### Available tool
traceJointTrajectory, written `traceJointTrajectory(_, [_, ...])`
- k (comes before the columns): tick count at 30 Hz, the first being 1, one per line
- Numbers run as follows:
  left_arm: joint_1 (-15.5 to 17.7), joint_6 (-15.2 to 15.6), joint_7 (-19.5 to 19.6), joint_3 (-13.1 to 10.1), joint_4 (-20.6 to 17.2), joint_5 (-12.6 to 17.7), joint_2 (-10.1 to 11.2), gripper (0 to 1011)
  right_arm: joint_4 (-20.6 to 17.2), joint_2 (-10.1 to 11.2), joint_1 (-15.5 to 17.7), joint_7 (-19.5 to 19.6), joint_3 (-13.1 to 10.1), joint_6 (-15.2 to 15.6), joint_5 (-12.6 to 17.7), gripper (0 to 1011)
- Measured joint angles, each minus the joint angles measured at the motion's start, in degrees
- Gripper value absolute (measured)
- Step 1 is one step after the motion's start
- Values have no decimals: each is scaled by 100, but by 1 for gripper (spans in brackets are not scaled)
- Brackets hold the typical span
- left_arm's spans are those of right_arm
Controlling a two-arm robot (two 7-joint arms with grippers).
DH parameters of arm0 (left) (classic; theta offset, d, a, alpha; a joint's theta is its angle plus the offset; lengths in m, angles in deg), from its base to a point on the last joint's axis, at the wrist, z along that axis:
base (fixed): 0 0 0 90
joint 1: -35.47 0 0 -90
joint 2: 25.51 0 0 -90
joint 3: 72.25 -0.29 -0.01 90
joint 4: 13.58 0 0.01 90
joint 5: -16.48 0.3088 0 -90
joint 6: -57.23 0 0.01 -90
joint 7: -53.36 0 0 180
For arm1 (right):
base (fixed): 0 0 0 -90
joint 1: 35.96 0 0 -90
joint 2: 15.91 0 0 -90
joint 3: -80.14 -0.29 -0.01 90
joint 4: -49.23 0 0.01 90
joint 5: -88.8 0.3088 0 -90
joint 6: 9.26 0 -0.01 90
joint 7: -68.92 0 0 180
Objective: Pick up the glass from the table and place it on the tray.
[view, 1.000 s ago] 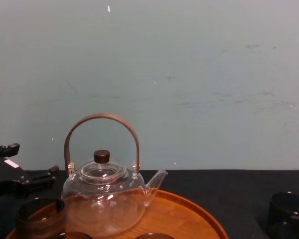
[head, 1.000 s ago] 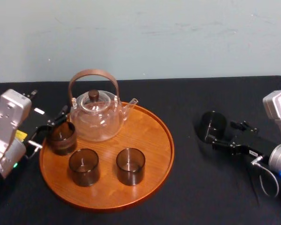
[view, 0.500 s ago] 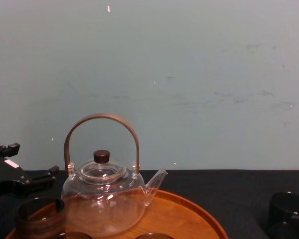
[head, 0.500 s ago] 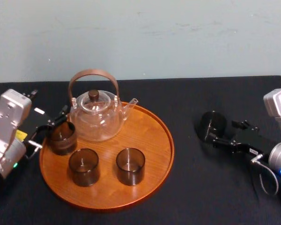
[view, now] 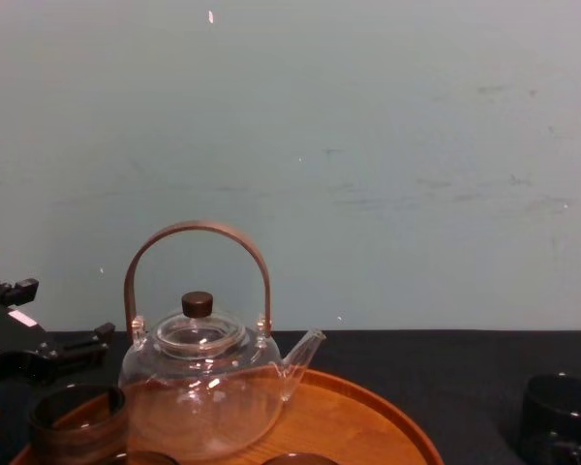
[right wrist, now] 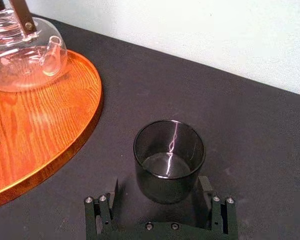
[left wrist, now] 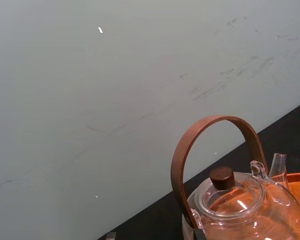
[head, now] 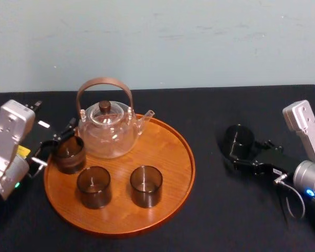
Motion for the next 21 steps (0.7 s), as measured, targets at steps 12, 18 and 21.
traceJointTrajectory(12, [0, 0, 0, 0, 0, 0, 0, 1002, 249, -160, -205, -25, -13, 24, -20, 1002])
traceJointTrajectory(18, [0, 0, 0, 0, 0, 0, 0, 1002, 341, -218, -302, -68, 8, 11, -36, 1002])
traceJointTrajectory(21, [0, 0, 0, 0, 0, 0, 0, 1001, 391, -246, -351, -78, 26, 9, -46, 1002])
